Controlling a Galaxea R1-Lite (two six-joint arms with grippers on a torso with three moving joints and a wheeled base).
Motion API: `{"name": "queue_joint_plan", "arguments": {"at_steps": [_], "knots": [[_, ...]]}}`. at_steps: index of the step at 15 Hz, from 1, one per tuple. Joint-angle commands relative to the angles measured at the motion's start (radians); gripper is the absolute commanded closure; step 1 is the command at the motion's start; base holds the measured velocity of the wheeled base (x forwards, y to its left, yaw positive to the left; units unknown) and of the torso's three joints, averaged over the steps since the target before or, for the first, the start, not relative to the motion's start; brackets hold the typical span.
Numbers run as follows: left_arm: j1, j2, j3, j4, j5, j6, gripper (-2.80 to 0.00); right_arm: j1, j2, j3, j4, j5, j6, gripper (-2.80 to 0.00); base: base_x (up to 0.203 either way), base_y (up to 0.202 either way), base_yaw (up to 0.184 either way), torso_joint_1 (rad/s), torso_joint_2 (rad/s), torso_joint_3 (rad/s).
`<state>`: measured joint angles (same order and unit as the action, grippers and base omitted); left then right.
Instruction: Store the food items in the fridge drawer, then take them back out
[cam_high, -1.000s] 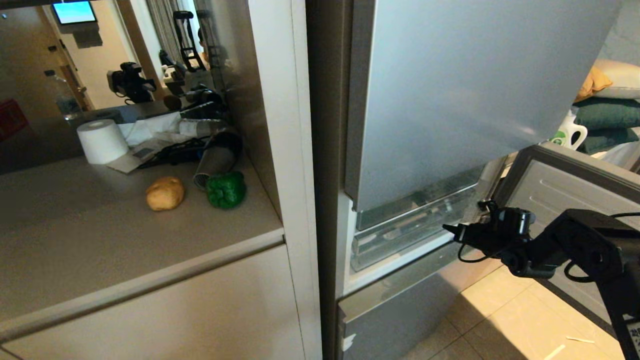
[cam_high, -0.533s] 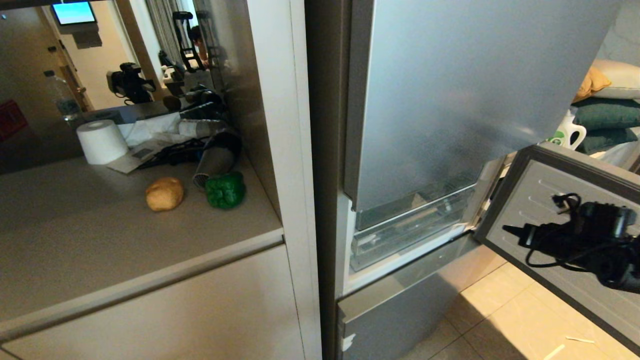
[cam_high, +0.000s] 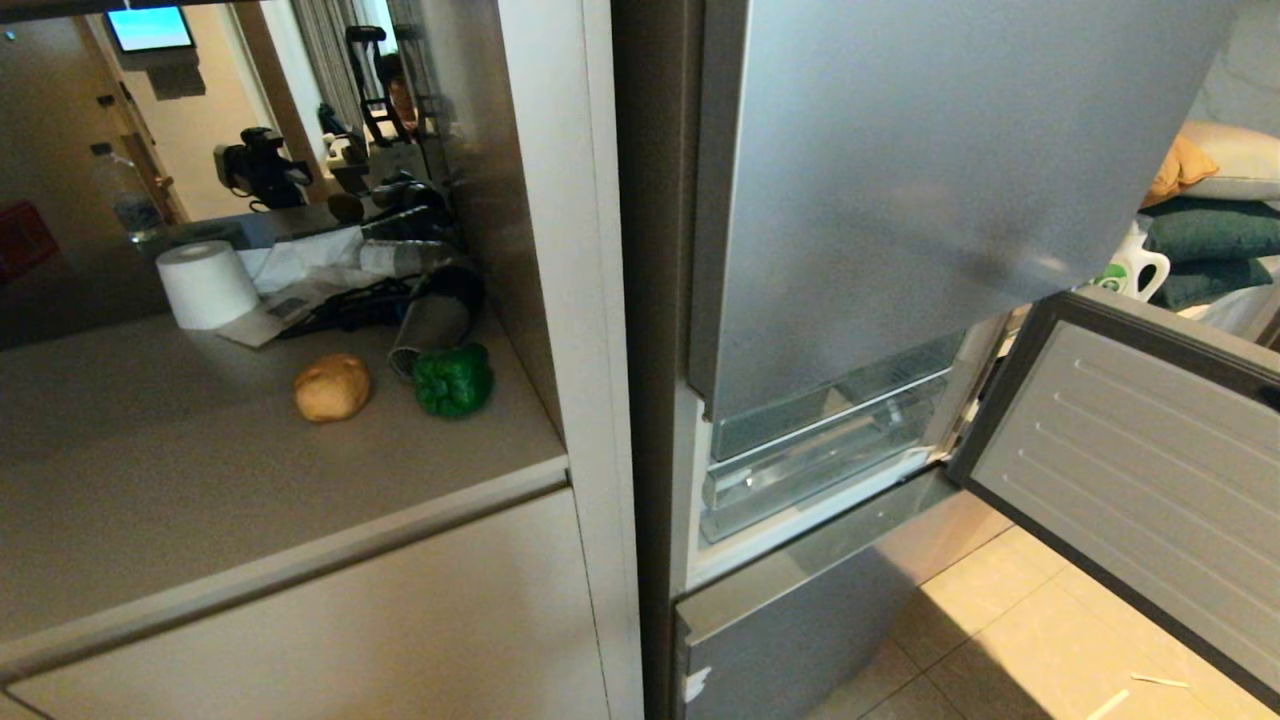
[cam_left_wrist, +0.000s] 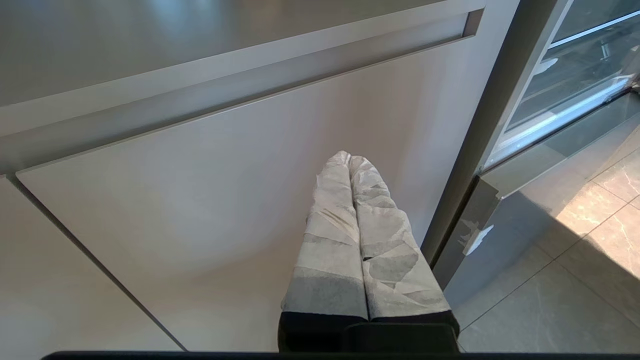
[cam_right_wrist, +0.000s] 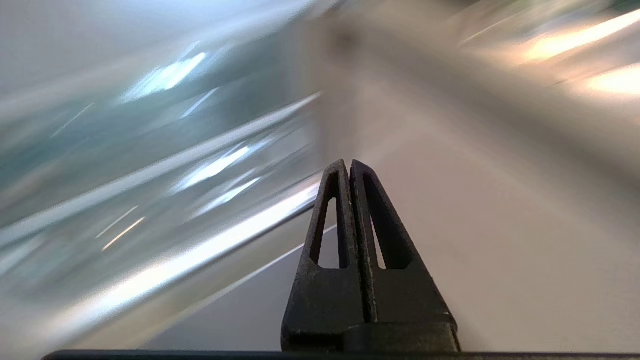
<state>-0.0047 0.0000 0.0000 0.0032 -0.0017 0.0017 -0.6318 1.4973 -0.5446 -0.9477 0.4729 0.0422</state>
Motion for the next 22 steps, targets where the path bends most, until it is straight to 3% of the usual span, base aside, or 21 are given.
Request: {"name": "queue_joint_plan", "arguments": {"at_steps": [1,6,9,12,15,22], "knots": [[0.0,0.002,0.0,0.0,0.0,0.0,0.0,-0.091,-0.088,-0.062,-0.004,-0.062,0.0,0.0,0.0,0.0,0.0,0.0,0.0,0.0],[0.0,0.002,0.0,0.0,0.0,0.0,0.0,-0.345,0.143,-0.373,0.049,-0.238,-0.003,0.0,0.0,0.0,0.0,0.0,0.0,0.0],[0.0,0.002,0.0,0.0,0.0,0.0,0.0,-0.46,0.266,-0.473,0.179,-0.273,0.013,0.0,0.0,0.0,0.0,0.0,0.0,0.0],[0.0,0.002,0.0,0.0,0.0,0.0,0.0,-0.525,0.303,-0.555,0.382,-0.269,0.152,0.0,0.0,0.0,0.0,0.0,0.0,0.0],[0.0,0.002,0.0,0.0,0.0,0.0,0.0,-0.595,0.349,-0.633,0.513,-0.175,0.245,0.0,0.0,0.0,0.0,0.0,0.0,0.0],[0.0,0.002,0.0,0.0,0.0,0.0,0.0,-0.618,0.467,-0.736,0.579,-0.157,0.281,0.0,0.0,0.0,0.0,0.0,0.0,0.0]]}}
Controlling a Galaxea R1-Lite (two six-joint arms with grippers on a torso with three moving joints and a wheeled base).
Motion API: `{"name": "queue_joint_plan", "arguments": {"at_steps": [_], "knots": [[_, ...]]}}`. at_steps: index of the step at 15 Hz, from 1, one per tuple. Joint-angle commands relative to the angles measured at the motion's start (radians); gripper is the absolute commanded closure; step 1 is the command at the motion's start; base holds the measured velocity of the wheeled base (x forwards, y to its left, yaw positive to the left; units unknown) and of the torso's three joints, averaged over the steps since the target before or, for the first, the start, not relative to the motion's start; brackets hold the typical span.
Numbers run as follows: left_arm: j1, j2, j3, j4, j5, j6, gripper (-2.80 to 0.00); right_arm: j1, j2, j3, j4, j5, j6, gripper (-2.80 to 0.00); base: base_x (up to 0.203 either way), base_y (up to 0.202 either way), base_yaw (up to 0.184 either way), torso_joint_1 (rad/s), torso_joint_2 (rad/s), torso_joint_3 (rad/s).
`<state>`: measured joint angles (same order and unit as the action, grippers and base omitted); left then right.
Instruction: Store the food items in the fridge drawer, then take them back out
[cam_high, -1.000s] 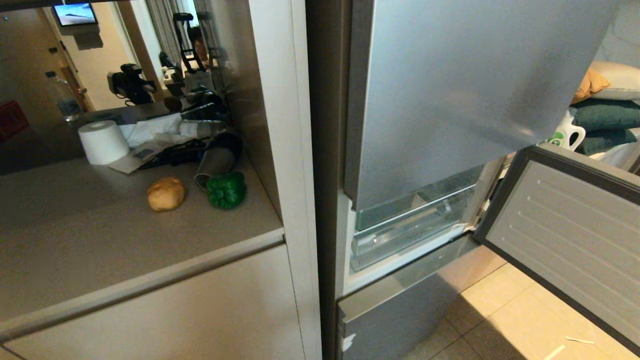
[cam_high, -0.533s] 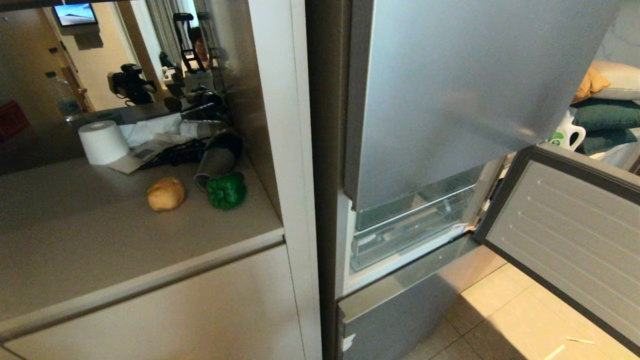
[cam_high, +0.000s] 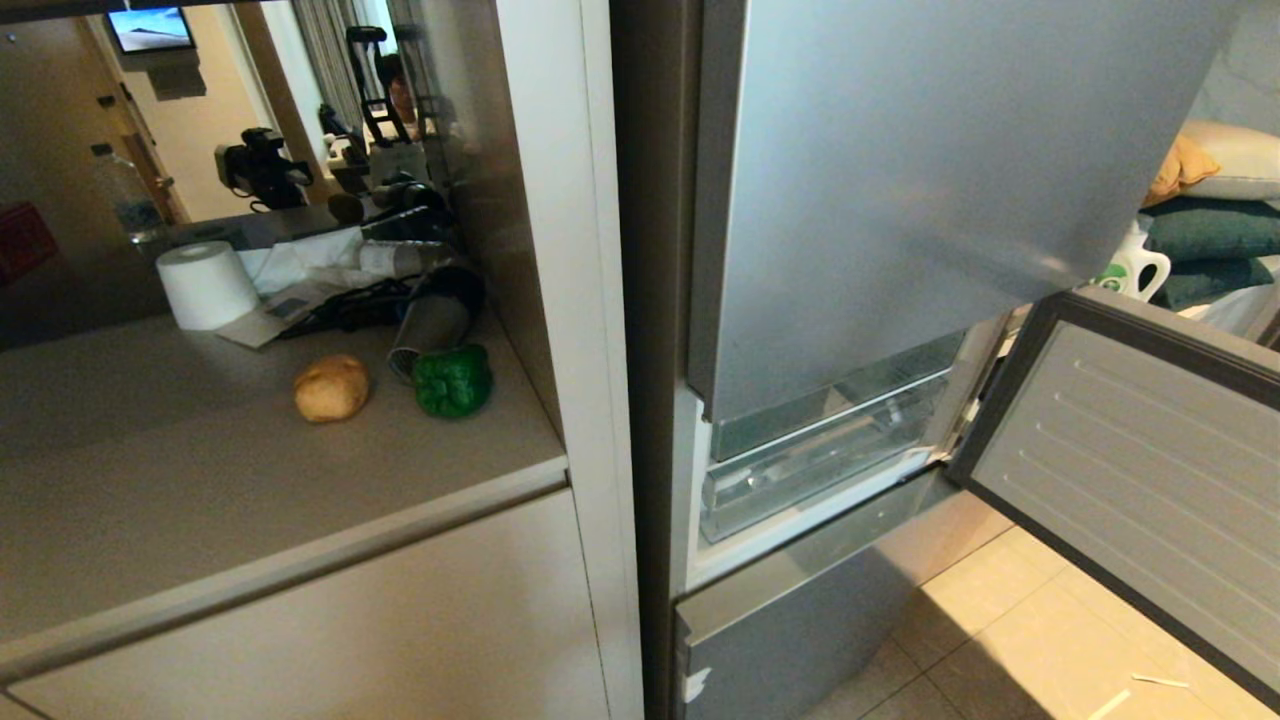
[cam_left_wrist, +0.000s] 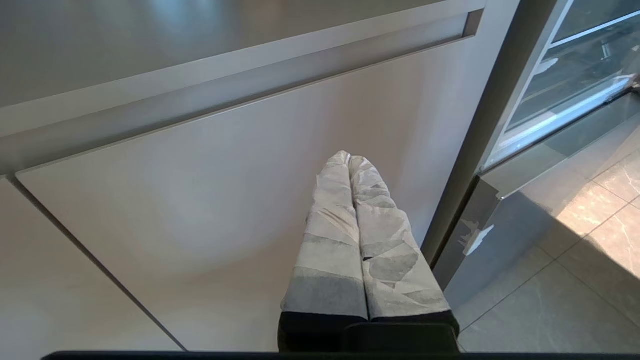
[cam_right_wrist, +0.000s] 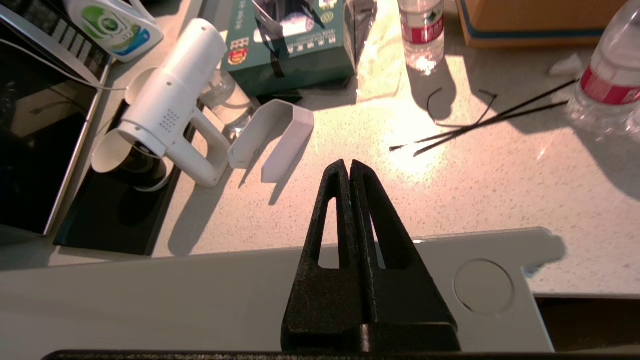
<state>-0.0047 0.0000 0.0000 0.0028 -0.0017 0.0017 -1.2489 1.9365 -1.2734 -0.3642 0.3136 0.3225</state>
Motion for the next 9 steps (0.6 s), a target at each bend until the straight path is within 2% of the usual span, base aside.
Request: {"name": "queue_joint_plan", "arguments": {"at_steps": [1,4,9], "knots": [[0.0,0.002,0.0,0.0,0.0,0.0,0.0,-0.001,0.048,-0.028,0.006,0.002,0.013,0.0,0.0,0.0,0.0,0.0,0.0,0.0],[0.0,0.002,0.0,0.0,0.0,0.0,0.0,-0.001,0.058,-0.04,0.054,0.01,0.026,0.0,0.0,0.0,0.0,0.0,0.0,0.0],[0.0,0.002,0.0,0.0,0.0,0.0,0.0,-0.003,-0.011,-0.014,0.179,0.085,0.031,0.0,0.0,0.0,0.0,0.0,0.0,0.0]]}}
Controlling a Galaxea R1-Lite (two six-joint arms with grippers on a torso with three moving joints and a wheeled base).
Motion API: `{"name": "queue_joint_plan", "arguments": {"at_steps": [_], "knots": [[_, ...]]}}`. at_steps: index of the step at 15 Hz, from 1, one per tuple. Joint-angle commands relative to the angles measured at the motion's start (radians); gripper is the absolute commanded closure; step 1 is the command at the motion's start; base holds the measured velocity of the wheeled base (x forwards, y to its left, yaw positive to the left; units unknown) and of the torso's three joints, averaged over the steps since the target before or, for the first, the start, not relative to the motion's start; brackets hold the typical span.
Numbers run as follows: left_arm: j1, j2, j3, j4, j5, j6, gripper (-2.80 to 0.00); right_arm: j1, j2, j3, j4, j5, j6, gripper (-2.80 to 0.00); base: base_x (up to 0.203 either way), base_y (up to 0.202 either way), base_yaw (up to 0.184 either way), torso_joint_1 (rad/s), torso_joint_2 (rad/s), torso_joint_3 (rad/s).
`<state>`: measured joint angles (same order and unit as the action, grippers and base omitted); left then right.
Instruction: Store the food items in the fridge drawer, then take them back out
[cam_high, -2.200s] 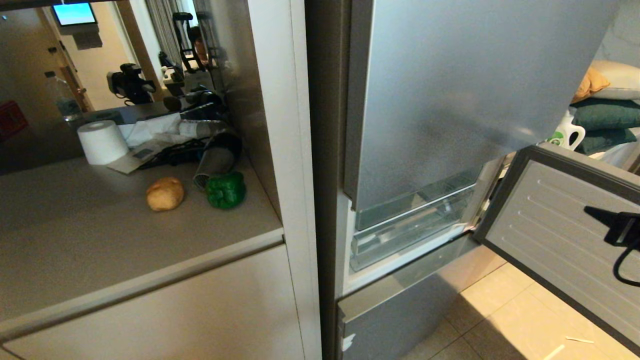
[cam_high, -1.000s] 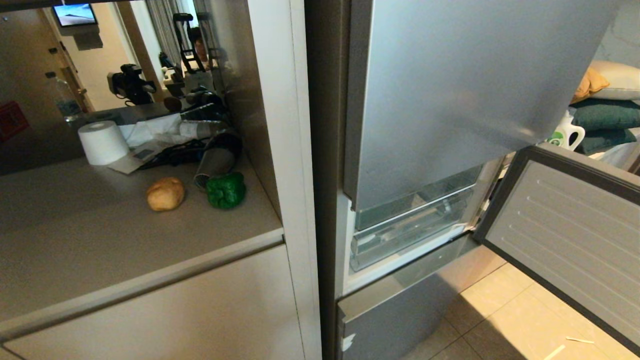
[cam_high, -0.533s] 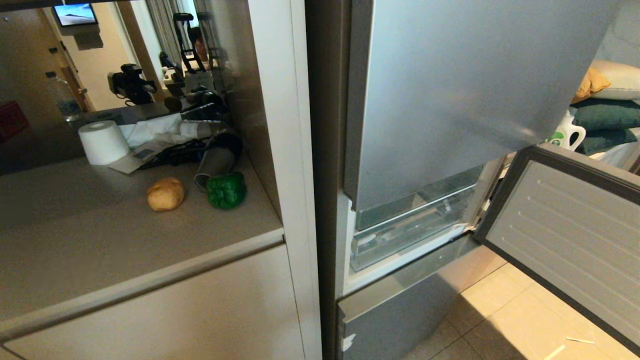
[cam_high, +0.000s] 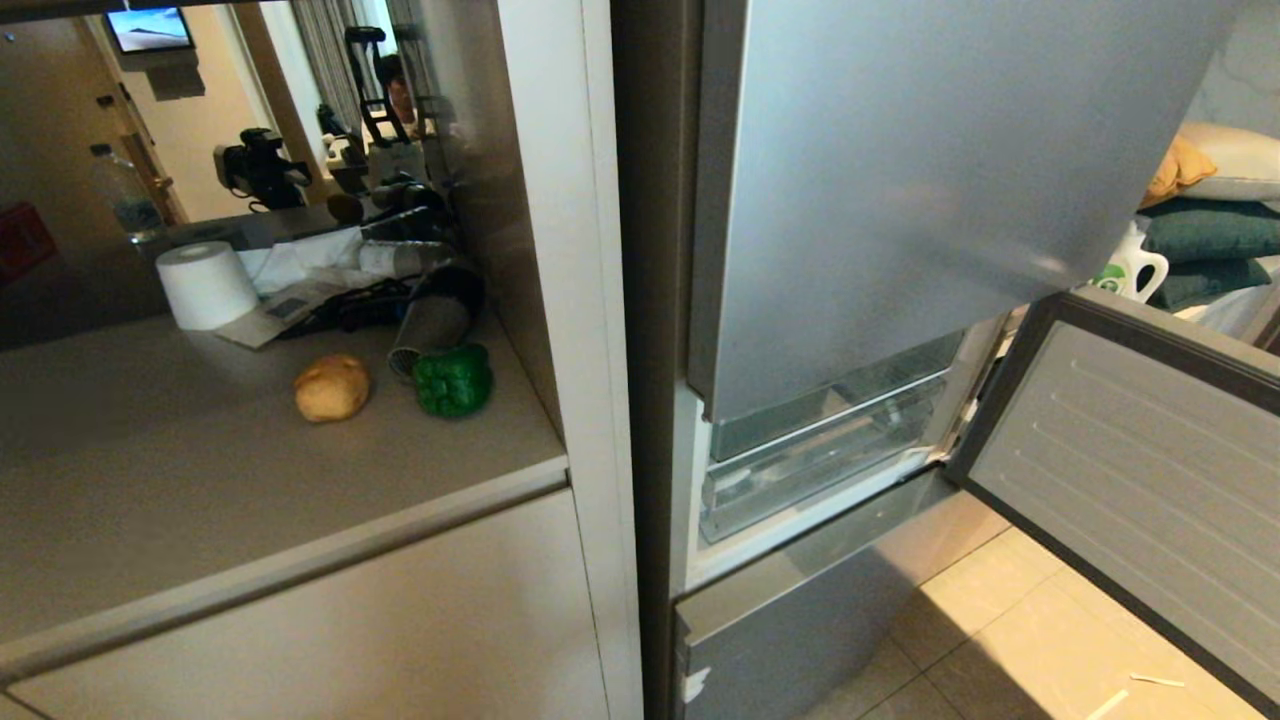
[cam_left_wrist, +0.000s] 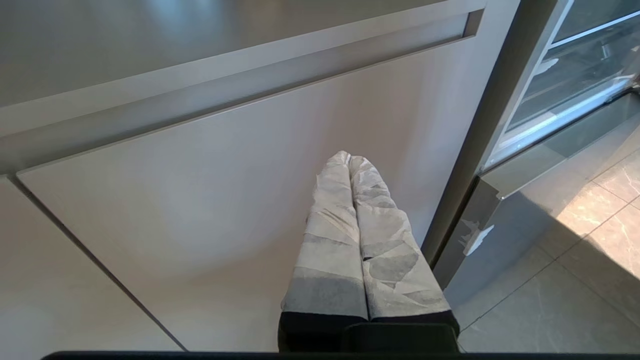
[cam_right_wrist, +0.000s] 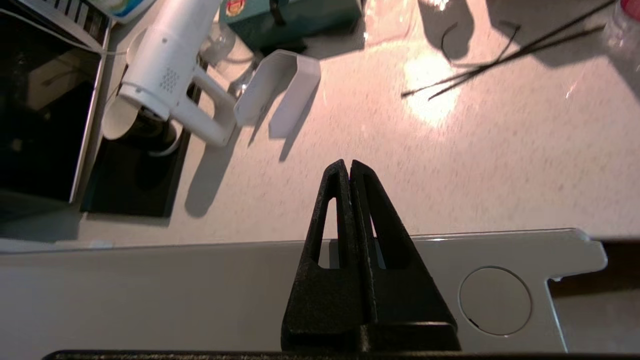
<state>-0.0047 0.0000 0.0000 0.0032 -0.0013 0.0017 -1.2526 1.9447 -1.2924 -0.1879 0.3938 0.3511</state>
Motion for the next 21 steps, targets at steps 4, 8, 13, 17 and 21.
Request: {"name": "queue_joint_plan", "arguments": {"at_steps": [4,8,13,17,21], "knots": [[0.0,0.002,0.0,0.0,0.0,0.0,0.0,0.004,-0.136,0.109,0.009,0.015,0.006,0.0,0.0,0.0,0.0,0.0,0.0,0.0],[0.0,0.002,0.0,0.0,0.0,0.0,0.0,0.011,-0.261,0.195,0.01,0.028,0.006,0.0,0.0,0.0,0.0,0.0,0.0,0.0],[0.0,0.002,0.0,0.0,0.0,0.0,0.0,0.03,-0.456,0.268,0.032,0.043,0.007,0.0,0.0,0.0,0.0,0.0,0.0,0.0],[0.0,0.002,0.0,0.0,0.0,0.0,0.0,0.014,-0.4,0.266,0.035,0.038,0.007,0.0,0.0,0.0,0.0,0.0,0.0,0.0],[0.0,0.002,0.0,0.0,0.0,0.0,0.0,-0.009,-0.419,0.379,0.069,0.073,0.057,0.0,0.0,0.0,0.0,0.0,0.0,0.0]]}}
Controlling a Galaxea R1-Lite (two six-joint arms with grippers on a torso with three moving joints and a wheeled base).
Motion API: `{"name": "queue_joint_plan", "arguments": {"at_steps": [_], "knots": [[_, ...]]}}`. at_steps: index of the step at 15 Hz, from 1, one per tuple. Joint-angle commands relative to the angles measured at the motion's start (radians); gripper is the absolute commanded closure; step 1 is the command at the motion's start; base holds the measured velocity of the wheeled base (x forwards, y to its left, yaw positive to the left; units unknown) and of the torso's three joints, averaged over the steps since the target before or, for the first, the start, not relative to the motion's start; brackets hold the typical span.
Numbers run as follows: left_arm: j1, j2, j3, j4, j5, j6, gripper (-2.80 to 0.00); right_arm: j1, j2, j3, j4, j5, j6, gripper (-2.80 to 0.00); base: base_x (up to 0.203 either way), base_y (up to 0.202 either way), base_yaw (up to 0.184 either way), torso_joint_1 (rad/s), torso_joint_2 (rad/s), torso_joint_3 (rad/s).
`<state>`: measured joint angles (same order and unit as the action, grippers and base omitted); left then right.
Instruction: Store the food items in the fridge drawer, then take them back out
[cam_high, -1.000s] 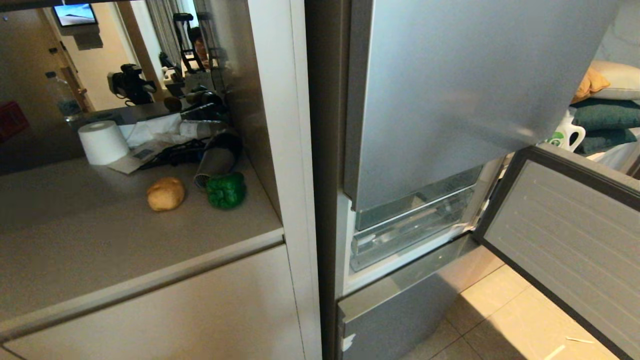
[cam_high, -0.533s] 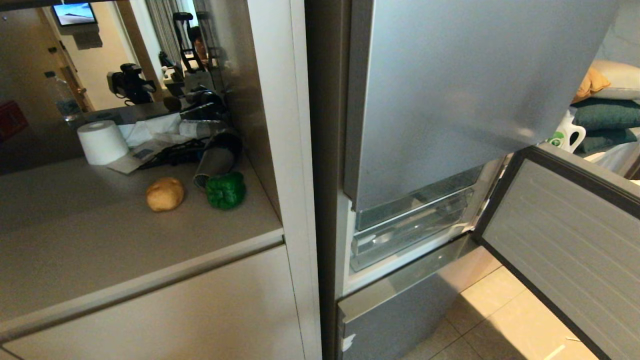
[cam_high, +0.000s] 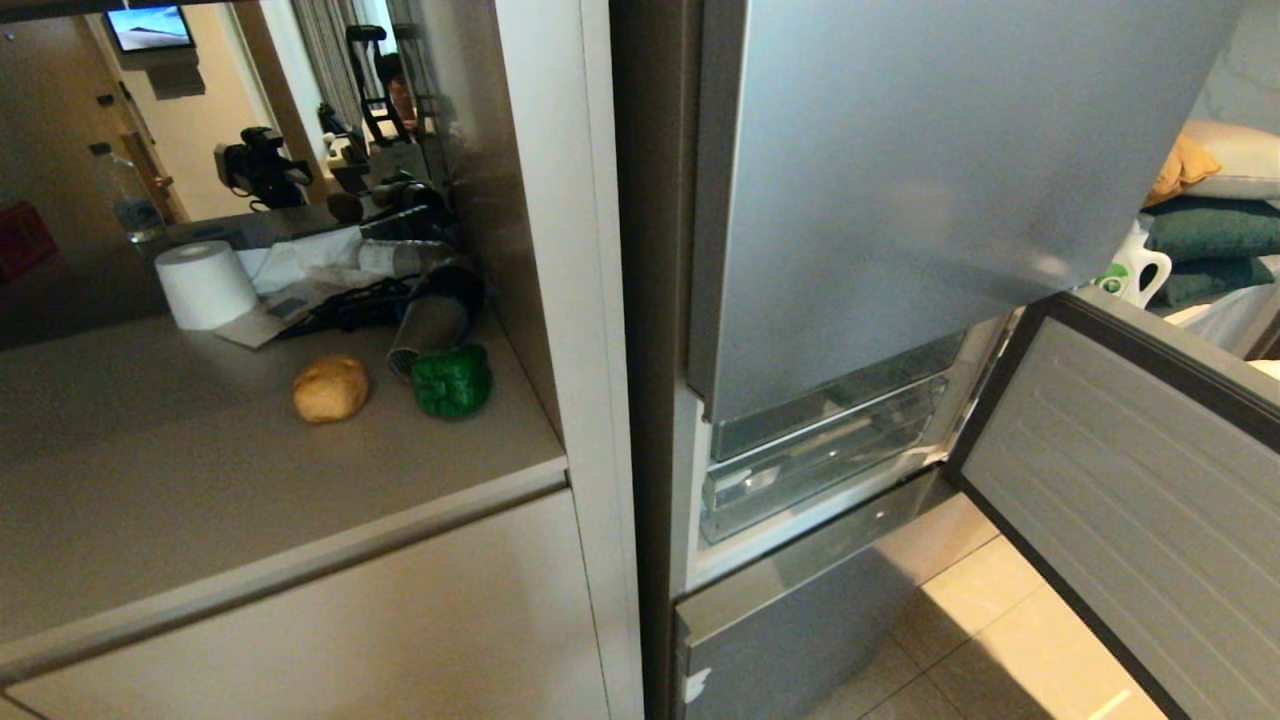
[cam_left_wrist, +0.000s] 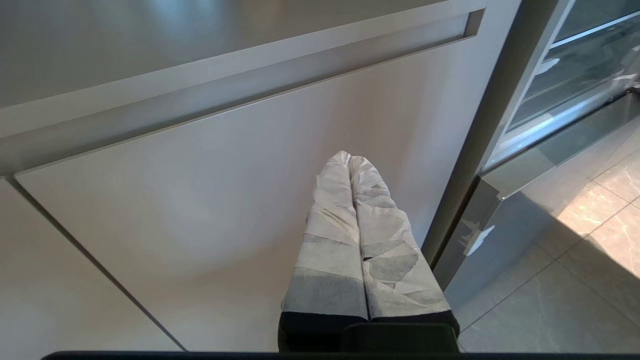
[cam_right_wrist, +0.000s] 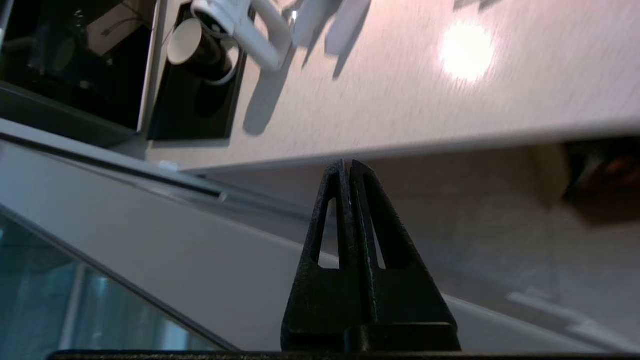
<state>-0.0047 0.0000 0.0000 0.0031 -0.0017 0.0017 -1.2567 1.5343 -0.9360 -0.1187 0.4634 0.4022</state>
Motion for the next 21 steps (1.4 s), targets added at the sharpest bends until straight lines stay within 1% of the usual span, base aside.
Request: {"name": "queue_joint_plan", "arguments": {"at_steps": [1,4,6,9,11,13,14,17,19,21], "knots": [[0.0,0.002,0.0,0.0,0.0,0.0,0.0,-0.015,-0.027,0.046,0.0,0.016,0.039,0.0,0.0,0.0,0.0,0.0,0.0,0.0],[0.0,0.002,0.0,0.0,0.0,0.0,0.0,-0.045,-0.101,0.118,0.003,0.042,0.091,0.0,0.0,0.0,0.0,0.0,0.0,0.0],[0.0,0.002,0.0,0.0,0.0,0.0,0.0,-0.047,-0.137,0.176,0.005,0.074,0.101,0.0,0.0,0.0,0.0,0.0,0.0,0.0],[0.0,0.002,0.0,0.0,0.0,0.0,0.0,-0.043,-0.205,0.234,0.033,0.161,0.102,0.0,0.0,0.0,0.0,0.0,0.0,0.0],[0.0,0.002,0.0,0.0,0.0,0.0,0.0,-0.04,-0.24,0.237,0.076,0.229,0.101,0.0,0.0,0.0,0.0,0.0,0.0,0.0],[0.0,0.002,0.0,0.0,0.0,0.0,0.0,-0.038,-0.27,0.234,0.079,0.301,0.102,0.0,0.0,0.0,0.0,0.0,0.0,0.0],[0.0,0.002,0.0,0.0,0.0,0.0,0.0,-0.038,-0.289,0.235,0.079,0.314,0.103,0.0,0.0,0.0,0.0,0.0,0.0,0.0],[0.0,0.002,0.0,0.0,0.0,0.0,0.0,-0.044,-0.32,0.253,0.074,0.284,0.101,0.0,0.0,0.0,0.0,0.0,0.0,0.0],[0.0,0.002,0.0,0.0,0.0,0.0,0.0,-0.047,-0.335,0.29,0.07,0.212,0.101,0.0,0.0,0.0,0.0,0.0,0.0,0.0],[0.0,0.002,0.0,0.0,0.0,0.0,0.0,-0.047,-0.335,0.356,0.07,0.182,0.1,0.0,0.0,0.0,0.0,0.0,0.0,0.0]]}}
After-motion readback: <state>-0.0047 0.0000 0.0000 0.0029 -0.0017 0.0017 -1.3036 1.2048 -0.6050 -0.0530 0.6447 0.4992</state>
